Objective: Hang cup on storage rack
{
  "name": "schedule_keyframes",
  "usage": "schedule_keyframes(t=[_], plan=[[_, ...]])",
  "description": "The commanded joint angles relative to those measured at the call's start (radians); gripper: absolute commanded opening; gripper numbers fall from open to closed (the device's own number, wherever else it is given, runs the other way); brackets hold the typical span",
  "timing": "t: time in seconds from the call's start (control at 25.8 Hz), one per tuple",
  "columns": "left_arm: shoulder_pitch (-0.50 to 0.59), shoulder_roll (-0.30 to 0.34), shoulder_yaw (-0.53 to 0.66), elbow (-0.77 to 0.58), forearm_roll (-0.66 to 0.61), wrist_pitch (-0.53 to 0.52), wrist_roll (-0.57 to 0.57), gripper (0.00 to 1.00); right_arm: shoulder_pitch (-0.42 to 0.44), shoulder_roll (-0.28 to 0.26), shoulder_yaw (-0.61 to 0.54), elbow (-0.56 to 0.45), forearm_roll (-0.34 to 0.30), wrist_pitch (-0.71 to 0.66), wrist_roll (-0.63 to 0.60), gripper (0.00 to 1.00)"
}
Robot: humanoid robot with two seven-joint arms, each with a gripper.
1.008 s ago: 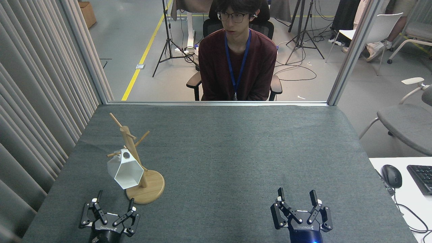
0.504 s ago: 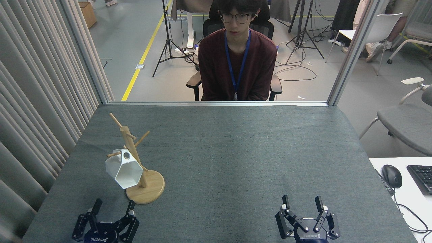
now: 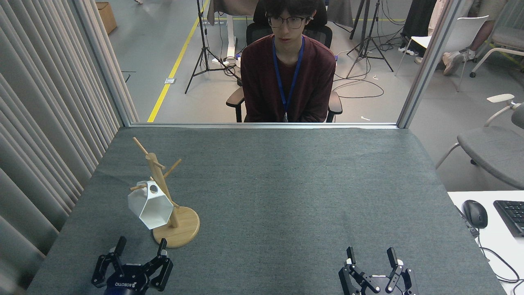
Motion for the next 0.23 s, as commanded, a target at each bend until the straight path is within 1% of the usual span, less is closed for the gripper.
schedule_keyframes(t=[0.0,0.19], plan=[[-0.002,-0.008,-0.002,0.000,-0.006,0.002,0.000,1.00,0.001,0.000,-0.002,0.000,0.011,0.001,0.001,0.99],[0.000,-0.014,-0.002,-0.002,-0.006,0.002,0.001,1.00,0.001,0.000,-0.002,0.002,0.011,0.000,-0.002,0.99]])
